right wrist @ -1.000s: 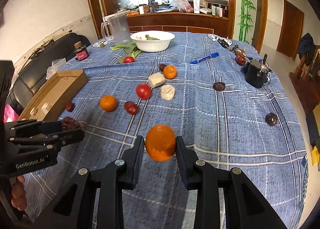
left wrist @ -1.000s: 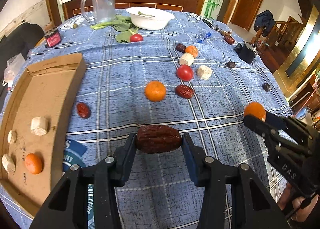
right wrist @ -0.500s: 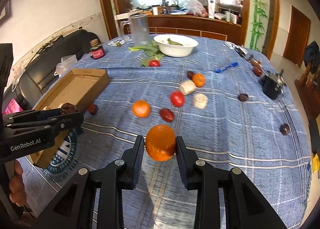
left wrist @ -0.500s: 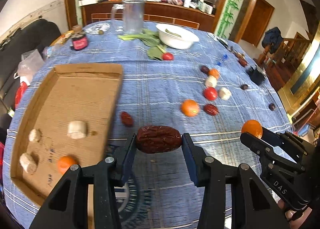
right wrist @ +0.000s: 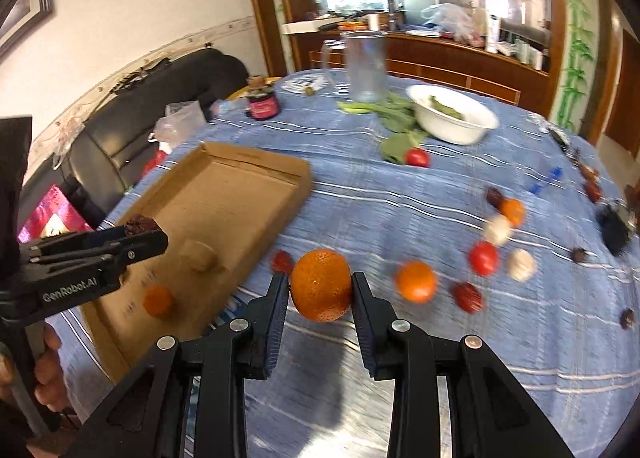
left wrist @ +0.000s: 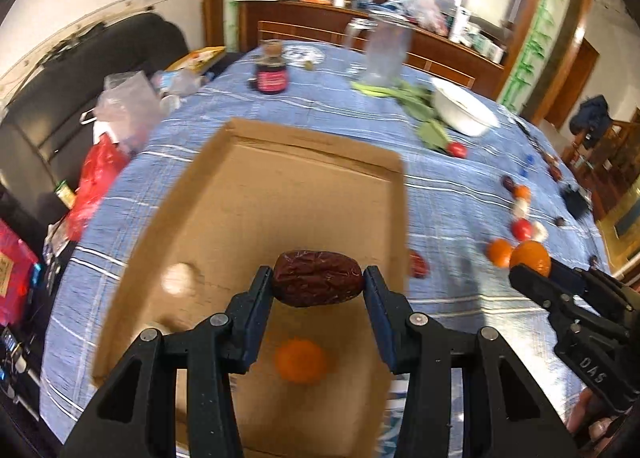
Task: Organize fruits
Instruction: 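Carry the orange with the right tool while the left tool carries the date over the tray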
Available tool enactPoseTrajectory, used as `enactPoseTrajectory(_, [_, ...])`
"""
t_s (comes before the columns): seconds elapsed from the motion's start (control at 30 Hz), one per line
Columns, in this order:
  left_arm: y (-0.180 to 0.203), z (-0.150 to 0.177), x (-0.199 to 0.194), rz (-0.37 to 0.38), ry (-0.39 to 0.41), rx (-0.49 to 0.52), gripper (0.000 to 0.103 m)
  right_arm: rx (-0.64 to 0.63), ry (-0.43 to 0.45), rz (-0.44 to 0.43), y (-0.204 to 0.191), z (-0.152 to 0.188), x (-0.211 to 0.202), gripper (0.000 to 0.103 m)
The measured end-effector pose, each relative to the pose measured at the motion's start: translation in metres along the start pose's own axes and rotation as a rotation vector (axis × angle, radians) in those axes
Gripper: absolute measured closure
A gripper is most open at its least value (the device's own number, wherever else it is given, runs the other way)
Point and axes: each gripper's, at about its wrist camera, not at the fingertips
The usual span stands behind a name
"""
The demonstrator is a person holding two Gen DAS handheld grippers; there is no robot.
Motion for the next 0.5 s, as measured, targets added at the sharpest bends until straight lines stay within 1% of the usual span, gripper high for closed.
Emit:
enactPoseTrajectory(0.17, [-0.034,-0.007,0.017,-0.045,-0.021,-0.037,0.058,-0.017,-0.013,-0.027,-0.023,-0.019,0.032,0.068])
enactPoseTrajectory(0.27, [-0.050,-0.012,0.029,-0.057,-0.040,-0.057,0.058,-0.034,-0.023,-0.030,-0.035,-0.030,0.051,0.068])
enactPoseTrajectory(0.33, [-0.058,-0.015,0.038,-0.067,-0.051,-0.062,0.058,-0.032,-0.034,-0.050,-0.041,-0.038,0.064,0.068])
enactPoseTrajectory(0.5, [-0.065,-0.023,0.057,-0.085,-0.071,-0.058,0.058,-0.038,-0.069,-0.066,-0.052,-0.050,0.098,0.068])
Point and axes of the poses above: each gripper's, at about its wrist camera, not at the fingertips, and x roughly the way its jaws point, y to its right, z to its underside, and after that the axes turned 9 degrees about -z, right-handed
